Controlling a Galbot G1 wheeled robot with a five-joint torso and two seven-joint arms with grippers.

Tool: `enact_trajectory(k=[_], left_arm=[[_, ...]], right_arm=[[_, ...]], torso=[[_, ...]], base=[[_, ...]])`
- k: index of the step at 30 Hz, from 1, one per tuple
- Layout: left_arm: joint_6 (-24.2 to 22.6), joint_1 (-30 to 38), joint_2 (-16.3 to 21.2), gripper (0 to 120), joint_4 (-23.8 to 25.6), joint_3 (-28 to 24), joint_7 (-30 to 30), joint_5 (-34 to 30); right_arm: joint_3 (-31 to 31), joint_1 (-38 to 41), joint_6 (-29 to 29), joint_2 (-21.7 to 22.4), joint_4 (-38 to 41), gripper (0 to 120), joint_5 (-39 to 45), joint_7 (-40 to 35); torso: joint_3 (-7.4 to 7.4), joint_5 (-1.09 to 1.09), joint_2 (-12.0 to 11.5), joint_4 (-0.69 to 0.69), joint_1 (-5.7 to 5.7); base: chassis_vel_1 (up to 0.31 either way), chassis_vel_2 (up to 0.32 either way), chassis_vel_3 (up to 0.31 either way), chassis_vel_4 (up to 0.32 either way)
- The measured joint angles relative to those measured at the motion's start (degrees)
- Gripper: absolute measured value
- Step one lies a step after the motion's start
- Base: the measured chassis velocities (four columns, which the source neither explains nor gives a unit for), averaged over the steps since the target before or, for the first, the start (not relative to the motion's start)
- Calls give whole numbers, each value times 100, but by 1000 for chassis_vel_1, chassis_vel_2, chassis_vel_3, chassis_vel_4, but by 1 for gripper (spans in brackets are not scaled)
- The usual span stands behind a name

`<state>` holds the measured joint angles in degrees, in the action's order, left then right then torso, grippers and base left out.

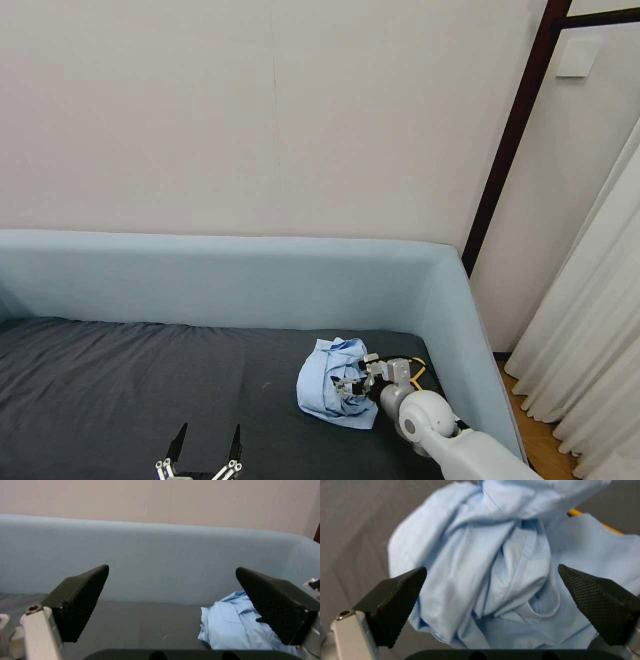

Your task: Pick up the clothes from the sofa and hang them on the clothes hanger.

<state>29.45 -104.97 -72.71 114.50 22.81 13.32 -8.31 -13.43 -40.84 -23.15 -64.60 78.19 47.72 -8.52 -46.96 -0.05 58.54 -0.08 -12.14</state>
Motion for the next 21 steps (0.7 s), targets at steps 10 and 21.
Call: enact_trajectory(k=[10,21], left_arm=[[61,-26,-137,100,1,-1,4,48],[117,-56,-147,100,-2,-5,21,98]], right_arm=[[78,42,140,-421,-656,68,-375,170],[43,-122,396,-375,-615,32,-449,217]], torso=[[0,1,0,2,0],[0,2,0,1,1]], base=[[0,0,0,0],[0,0,0,0]])
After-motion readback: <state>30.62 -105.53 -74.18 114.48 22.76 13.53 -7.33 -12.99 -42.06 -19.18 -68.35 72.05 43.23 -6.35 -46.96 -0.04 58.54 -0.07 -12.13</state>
